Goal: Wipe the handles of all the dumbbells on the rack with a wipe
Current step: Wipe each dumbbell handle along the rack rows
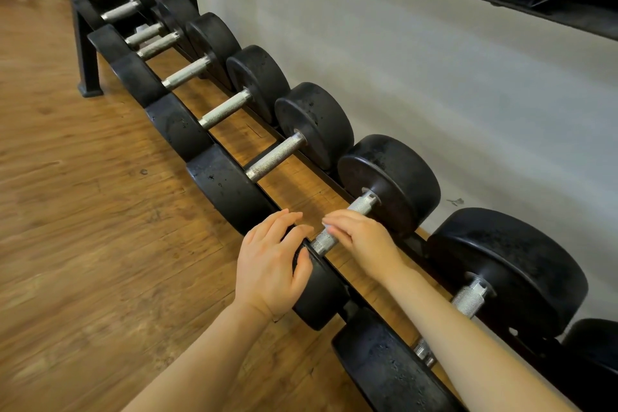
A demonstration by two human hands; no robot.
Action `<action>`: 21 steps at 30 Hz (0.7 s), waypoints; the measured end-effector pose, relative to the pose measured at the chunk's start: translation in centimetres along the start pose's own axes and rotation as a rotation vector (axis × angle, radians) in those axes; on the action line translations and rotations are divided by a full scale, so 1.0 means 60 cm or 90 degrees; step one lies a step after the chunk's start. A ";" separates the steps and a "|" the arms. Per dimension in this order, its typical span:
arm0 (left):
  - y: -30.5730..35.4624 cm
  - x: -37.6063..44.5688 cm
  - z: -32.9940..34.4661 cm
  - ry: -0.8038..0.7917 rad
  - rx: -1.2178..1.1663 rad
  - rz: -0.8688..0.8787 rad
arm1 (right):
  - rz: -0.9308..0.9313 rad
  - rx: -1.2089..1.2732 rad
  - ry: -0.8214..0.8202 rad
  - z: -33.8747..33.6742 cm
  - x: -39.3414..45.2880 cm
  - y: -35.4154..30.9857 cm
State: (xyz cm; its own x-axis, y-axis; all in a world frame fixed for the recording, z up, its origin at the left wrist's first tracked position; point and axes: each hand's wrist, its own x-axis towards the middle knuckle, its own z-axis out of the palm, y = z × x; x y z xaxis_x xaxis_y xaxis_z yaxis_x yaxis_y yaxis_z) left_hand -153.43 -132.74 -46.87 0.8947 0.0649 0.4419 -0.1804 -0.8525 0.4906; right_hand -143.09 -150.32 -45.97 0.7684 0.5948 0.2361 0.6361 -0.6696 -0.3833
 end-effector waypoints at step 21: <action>0.004 0.002 -0.001 0.016 -0.005 -0.001 | -0.020 -0.032 0.089 0.024 -0.033 0.001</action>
State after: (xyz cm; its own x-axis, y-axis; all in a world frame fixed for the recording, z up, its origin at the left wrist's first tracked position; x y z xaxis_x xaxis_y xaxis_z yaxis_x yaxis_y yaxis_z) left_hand -153.42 -132.90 -46.65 0.8844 0.0790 0.4600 -0.1829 -0.8482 0.4971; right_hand -144.65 -150.90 -47.75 0.7480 0.5508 0.3704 0.6602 -0.6752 -0.3291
